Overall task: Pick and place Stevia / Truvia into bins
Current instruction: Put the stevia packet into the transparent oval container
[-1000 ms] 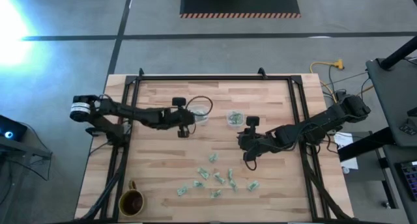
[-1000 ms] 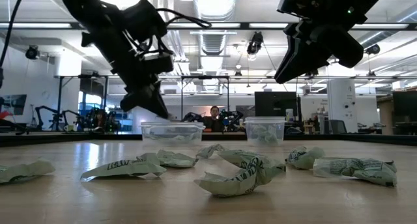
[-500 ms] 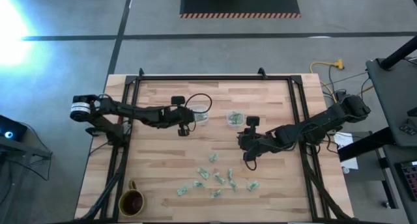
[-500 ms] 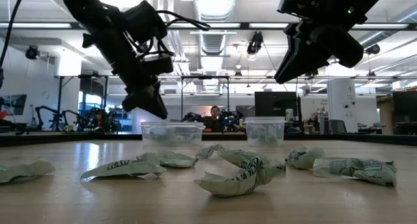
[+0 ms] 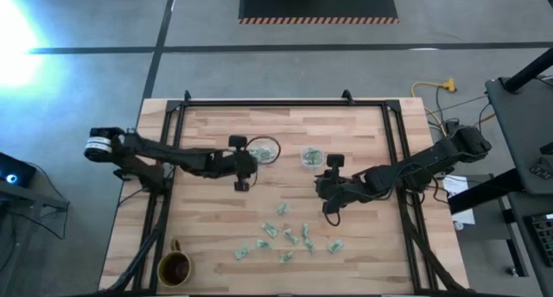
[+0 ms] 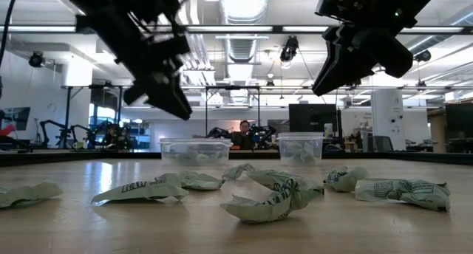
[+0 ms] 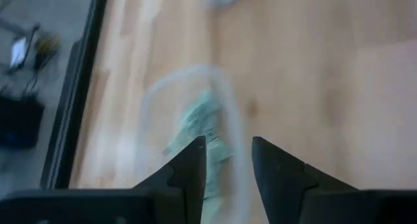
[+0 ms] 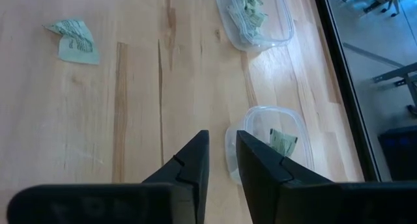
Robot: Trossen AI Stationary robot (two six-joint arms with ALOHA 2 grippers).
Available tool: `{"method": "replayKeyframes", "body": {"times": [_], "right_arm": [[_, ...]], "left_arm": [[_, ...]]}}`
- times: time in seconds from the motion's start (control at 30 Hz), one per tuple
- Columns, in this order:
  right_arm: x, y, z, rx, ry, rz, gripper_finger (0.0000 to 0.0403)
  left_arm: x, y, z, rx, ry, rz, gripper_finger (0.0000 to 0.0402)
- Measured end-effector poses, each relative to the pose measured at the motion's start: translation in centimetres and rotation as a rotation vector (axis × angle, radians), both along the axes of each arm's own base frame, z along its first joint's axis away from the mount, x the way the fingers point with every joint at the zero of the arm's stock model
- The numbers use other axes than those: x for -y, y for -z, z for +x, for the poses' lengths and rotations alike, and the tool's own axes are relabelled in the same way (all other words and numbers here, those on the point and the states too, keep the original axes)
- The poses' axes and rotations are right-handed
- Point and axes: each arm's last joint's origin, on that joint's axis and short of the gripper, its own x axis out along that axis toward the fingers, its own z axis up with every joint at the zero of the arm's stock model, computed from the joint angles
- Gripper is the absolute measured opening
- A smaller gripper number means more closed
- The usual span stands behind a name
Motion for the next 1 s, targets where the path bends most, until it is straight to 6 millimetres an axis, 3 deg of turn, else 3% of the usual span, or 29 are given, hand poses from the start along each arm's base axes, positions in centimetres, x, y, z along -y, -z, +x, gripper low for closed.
{"method": "replayKeyframes", "body": {"times": [0.17,0.4,1.0], "right_arm": [[0.0,0.1,-0.1,-0.003,0.001,-0.001,0.0063],[0.0,0.1,-0.1,-0.004,0.0,-0.001,0.0066],[0.0,0.2,-0.1,-0.003,0.003,0.0,0.006]], "left_arm": [[3.4,-1.3,-0.6,0.055,0.203,-0.093,0.0107],[7.4,-0.6,-0.7,0.077,0.475,-0.238,0.0107],[15.1,0.9,-3.4,-0.022,0.669,-0.468,0.0107]]}}
